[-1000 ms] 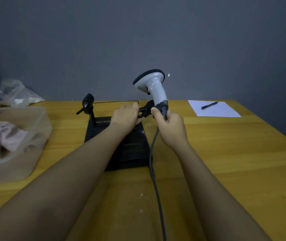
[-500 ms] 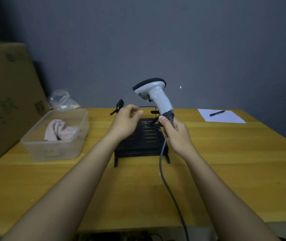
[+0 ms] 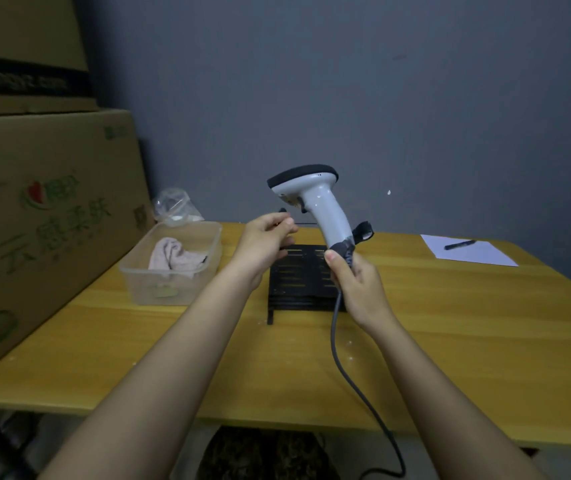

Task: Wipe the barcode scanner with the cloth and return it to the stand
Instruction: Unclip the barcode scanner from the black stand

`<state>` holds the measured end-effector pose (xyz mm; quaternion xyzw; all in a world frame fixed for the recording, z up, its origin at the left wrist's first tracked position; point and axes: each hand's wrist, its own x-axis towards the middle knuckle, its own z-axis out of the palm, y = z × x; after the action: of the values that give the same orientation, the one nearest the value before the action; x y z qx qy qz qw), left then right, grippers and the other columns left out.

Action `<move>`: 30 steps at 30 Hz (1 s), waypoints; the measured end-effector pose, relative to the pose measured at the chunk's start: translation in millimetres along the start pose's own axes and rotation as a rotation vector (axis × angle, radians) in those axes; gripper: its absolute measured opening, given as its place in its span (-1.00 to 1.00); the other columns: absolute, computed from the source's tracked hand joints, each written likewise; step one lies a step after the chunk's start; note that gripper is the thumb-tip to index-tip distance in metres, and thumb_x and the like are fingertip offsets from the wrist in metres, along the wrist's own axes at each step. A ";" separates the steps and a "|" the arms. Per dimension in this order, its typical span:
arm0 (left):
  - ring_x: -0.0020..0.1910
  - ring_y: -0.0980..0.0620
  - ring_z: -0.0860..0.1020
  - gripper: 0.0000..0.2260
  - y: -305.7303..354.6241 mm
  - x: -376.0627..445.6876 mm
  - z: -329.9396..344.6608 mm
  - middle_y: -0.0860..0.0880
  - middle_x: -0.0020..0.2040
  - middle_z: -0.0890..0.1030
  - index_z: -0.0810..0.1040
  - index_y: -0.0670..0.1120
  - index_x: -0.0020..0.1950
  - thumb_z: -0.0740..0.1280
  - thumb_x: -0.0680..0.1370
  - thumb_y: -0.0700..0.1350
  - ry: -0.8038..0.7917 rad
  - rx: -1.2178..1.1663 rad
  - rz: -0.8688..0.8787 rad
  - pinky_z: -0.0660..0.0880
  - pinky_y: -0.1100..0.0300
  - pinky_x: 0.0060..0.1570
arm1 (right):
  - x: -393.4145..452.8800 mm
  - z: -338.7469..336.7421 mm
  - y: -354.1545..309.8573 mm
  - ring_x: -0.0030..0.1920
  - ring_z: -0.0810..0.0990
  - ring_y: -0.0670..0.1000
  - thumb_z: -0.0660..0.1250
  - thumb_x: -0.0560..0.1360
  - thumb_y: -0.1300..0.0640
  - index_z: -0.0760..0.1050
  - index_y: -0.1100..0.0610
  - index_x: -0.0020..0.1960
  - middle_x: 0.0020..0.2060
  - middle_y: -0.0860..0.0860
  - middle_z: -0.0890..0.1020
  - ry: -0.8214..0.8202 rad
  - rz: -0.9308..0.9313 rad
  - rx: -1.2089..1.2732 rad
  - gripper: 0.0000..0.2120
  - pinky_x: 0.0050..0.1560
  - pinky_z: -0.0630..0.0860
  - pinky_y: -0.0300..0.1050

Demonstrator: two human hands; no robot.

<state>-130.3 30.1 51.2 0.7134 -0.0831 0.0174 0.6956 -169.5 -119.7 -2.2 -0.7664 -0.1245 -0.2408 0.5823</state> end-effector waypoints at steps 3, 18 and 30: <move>0.12 0.03 0.55 -0.70 1.2 -1.8 0.2 -0.02 0.16 0.59 0.44 -0.07 0.35 0.16 0.62 -0.16 -0.032 0.003 -0.009 0.51 0.14 0.11 | 1.9 5.2 1.2 -0.44 0.36 -0.23 0.22 0.58 0.12 0.36 0.01 -0.31 -0.44 -0.13 0.39 -0.017 -0.006 -0.006 -0.72 -0.38 0.30 -0.37; 0.13 0.07 0.56 -0.62 -26.8 3.8 -10.6 -0.03 0.27 0.56 0.37 -0.12 0.41 0.14 0.59 -0.27 0.020 -0.004 -0.090 0.49 0.18 0.10 | 6.3 24.2 22.5 -0.46 0.30 -0.14 0.23 0.56 0.02 0.29 0.01 -0.33 -0.45 -0.08 0.34 -0.231 0.084 -0.220 -0.69 -0.46 0.23 -0.32; 0.10 0.04 0.59 -0.63 -31.2 5.7 -34.5 -0.02 0.20 0.57 0.40 0.00 0.38 0.13 0.60 -0.24 -0.013 -0.106 -0.131 0.54 0.16 0.06 | 11.1 39.7 16.8 -0.42 0.35 -0.10 0.25 0.56 0.03 0.39 0.33 -0.23 -0.42 0.04 0.38 -0.166 0.037 -0.130 -0.63 -0.43 0.25 -0.28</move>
<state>-117.1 64.5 22.3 0.6797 -0.0414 -0.0371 0.7314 -143.2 -87.7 -18.6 -0.8222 -0.1421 -0.1732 0.5233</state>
